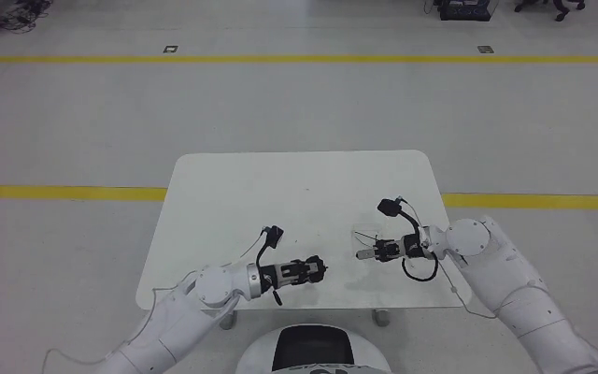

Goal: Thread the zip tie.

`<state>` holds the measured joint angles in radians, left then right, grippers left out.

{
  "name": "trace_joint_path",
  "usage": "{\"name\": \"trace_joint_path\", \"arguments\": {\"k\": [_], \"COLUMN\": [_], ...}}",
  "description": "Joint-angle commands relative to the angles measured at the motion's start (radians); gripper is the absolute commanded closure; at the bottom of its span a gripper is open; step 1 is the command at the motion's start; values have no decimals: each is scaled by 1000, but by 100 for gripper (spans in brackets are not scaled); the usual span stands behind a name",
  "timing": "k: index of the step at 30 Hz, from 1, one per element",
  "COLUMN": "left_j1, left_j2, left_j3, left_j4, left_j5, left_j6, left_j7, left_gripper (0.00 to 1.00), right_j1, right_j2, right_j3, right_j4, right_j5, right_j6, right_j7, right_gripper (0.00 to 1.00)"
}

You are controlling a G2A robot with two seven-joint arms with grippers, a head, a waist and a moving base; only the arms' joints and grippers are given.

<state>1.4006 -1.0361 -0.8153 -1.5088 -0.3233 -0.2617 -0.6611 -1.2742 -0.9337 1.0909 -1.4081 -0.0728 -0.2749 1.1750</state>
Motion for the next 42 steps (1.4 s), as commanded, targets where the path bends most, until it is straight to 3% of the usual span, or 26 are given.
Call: {"name": "trace_joint_path", "arguments": {"k": [1,4,6,9,13,17,24,32,34,38,42], "left_j1": [0,0,-1,-9,-6,6,21,21,20,0,-4], "left_j2": [0,-1,-2,-4,-2,3,10,10,8,0,-3], "left_j3": [0,2,8,14,14,6,-2,-2,7,30,39], "left_j4": [1,-1,-7,-13,-21,-29,-37,-38,-40,-36,-31], "left_j5": [0,1,8,12,19,32,41,42,49,51,53], "left_j6": [0,3,8,8,6,11,18,13,23,27,25], "left_j7": [0,7,15,11,15,21,32,34,43,41,49], "left_gripper": [100,100,100,100,100,100,100,100,100,100,100], "right_j1": [0,0,3,37,114,203,342,342,331,337,375], "right_j2": [0,0,2,2,-2,-16,-54,-54,-54,-44,-47], "right_j3": [0,0,-12,-38,-91,-167,-373,-373,-393,-438,-507], "right_j4": [0,-2,-25,-59,-47,12,103,103,56,39,101], "right_j5": [1,-5,-91,-185,-282,-348,-408,-408,-440,-506,-513], "right_j6": [1,-1,-40,-65,-65,-65,-65,-65,-65,-65,-65], "right_j7": [0,-6,-31,-20,-11,-35,-24,-24,-45,-65,-93], "right_gripper": [0,0,0,0,0,0,0,0,0,0,0]}}
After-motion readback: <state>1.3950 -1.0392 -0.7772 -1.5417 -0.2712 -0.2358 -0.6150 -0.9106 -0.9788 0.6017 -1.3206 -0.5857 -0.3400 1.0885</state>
